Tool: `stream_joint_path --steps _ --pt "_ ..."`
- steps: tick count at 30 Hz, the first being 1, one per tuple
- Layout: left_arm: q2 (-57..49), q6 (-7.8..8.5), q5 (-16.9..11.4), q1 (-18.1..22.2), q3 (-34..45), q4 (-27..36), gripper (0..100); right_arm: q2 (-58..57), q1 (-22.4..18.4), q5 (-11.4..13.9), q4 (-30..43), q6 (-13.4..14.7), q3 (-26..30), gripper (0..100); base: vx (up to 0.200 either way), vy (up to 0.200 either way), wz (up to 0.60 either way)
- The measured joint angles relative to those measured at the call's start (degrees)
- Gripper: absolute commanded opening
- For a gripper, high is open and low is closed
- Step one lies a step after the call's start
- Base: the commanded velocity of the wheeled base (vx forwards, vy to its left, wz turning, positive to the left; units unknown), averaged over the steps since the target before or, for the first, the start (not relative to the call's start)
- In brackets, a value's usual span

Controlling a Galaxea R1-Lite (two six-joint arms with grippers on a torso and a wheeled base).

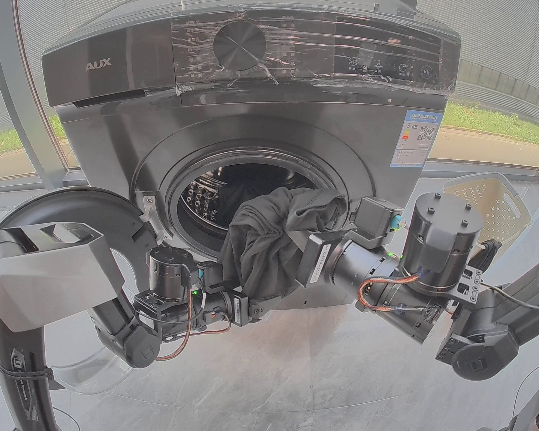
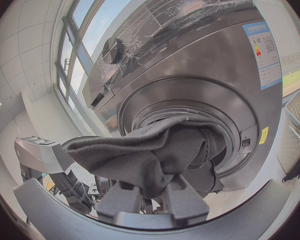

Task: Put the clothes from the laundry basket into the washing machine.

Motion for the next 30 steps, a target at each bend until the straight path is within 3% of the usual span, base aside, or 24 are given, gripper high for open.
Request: stream_joint_path --steps 4,5,14,25,29,30 --pt "1.19 -0.24 0.85 -0.15 -0.20 -2.63 100 -0.02 0.00 0.00 0.02 0.00 0.09 0 0.000 0.000 0.00" --pt "1.50 -0.29 0.91 -0.23 -0.20 -3.01 0 -0.02 0.00 0.00 0.02 0.00 0.09 0 0.000 0.000 0.00" --pt "1.46 -2.18 0.83 -1.00 2.13 -5.92 0 0.01 -0.61 0.00 0.06 -0.04 0.00 0 0.000 0.000 0.00" --pt "-6.14 -2.10 -0.29 -2.66 14.70 -15.09 0 0.39 -2.43 0.09 0.68 -0.30 1.10 0 0.000 0.000 0.00" --pt "-10.80 -2.07 -0.49 -4.17 20.92 -18.57 0 0.80 -2.95 1.26 0.49 -0.33 2.54 0 0.000 0.000 0.00" --pt "-11.63 -2.10 -0.51 -4.45 21.83 -19.05 0 0.89 -3.01 1.43 0.44 -0.33 2.78 100 0.000 0.000 0.00"
